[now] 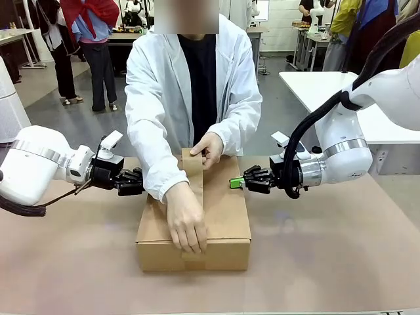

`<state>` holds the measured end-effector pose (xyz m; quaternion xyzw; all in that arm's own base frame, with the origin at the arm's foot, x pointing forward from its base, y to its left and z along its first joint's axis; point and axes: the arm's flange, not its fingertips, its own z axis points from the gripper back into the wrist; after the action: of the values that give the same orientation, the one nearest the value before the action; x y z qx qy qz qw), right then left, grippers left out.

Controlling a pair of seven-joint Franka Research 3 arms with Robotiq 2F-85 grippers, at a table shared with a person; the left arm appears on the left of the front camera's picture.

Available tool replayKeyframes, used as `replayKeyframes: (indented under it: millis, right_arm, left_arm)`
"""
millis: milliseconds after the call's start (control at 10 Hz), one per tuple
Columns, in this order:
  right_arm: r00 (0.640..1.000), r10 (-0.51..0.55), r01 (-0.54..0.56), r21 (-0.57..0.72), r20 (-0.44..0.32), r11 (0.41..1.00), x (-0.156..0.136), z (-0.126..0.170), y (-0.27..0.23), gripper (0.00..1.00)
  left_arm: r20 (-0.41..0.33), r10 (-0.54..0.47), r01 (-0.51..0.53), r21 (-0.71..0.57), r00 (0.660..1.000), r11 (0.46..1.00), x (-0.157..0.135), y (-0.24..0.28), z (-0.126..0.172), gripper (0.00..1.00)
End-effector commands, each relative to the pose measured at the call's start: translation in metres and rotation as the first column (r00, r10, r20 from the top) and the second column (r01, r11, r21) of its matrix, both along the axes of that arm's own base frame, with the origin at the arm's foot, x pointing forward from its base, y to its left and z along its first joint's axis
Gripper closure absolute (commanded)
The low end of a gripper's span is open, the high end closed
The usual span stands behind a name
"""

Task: Wrap the clocks to prevent damage.
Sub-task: After the human seals the box with tape, release both hands from the side flaps of the Package Box.

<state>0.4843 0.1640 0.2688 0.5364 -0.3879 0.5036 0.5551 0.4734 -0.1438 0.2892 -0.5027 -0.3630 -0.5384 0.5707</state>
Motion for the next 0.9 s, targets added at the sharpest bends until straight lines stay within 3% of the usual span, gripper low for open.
replayKeyframes:
  millis: [0, 800]
  right_arm:
    - [1.000, -0.018, 0.018, -0.002, -0.007, 1.000, -0.0027, -0.0049, 0.0011, 0.99]
    - [1.000, -0.018, 0.018, -0.002, -0.007, 1.000, -0.0027, -0.0049, 0.0011, 0.99]
  left_arm:
    - [0.020, 0.017, -0.017, 0.006, 1.000, 1.000, 0.0009, -0.0007, -0.0034, 1.00]
    - [0.020, 0.017, -0.017, 0.006, 1.000, 1.000, 0.0009, -0.0007, -0.0034, 1.00]
